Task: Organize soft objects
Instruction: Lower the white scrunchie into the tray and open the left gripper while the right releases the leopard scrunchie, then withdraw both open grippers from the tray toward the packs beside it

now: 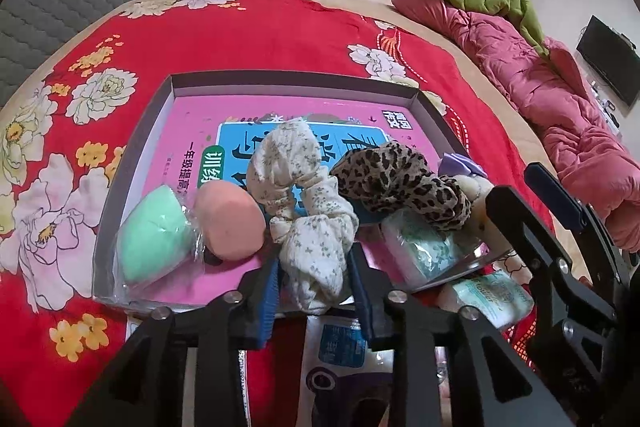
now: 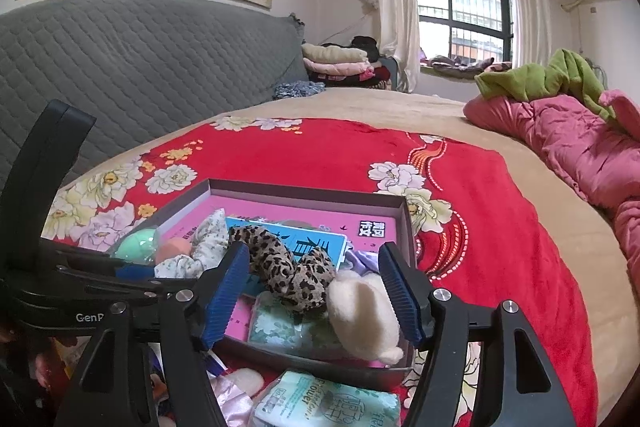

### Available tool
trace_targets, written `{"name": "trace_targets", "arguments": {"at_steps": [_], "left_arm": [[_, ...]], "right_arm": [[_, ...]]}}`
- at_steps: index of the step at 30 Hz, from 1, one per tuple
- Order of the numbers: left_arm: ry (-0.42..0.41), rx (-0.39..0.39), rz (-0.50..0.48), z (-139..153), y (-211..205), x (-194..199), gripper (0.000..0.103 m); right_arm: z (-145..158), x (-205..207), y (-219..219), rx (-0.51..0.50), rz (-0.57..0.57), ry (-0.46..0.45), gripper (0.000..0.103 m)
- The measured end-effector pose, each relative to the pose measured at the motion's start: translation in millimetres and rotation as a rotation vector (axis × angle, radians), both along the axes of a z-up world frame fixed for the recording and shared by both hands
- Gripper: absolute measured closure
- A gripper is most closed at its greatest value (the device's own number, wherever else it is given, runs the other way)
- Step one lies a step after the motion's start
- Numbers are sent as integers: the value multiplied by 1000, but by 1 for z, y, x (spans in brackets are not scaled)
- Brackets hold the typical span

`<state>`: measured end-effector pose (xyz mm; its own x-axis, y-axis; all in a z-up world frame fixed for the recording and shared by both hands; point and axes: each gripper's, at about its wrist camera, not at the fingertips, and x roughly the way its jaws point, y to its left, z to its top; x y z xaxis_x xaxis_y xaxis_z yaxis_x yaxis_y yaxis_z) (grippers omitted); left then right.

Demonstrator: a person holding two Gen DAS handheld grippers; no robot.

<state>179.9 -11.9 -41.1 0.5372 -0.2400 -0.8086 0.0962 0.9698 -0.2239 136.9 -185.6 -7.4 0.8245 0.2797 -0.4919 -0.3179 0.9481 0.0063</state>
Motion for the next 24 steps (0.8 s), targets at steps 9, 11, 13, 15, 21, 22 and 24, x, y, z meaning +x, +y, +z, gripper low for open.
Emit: {"name": "trace_targets", "arguments": {"at_steps": [9, 11, 13, 15, 21, 22, 24], "left_arm": [[5, -2, 7, 3, 3, -3, 55], [1, 0, 8, 4, 3, -4, 53], [-2, -3, 9, 5, 4, -6, 52], [-12, 1, 11, 8, 4, -7, 52], [-31, 5, 11, 13, 6, -8, 49], [-36, 8, 12, 14, 6, -9, 47], [-47, 12, 12, 17, 6, -10, 46]], "right_arm": [[1, -3, 2, -2, 20, -10, 32], [1, -4, 3, -12, 26, -7, 32], [0, -4, 4, -12, 27, -4, 32], [-1, -4, 4, -16, 30, -2, 32], [-1, -5, 5, -25, 38, -2, 31], [-1, -6, 5, -26, 37, -4, 31], [-1, -6, 5, -27, 35, -7, 31]]}}
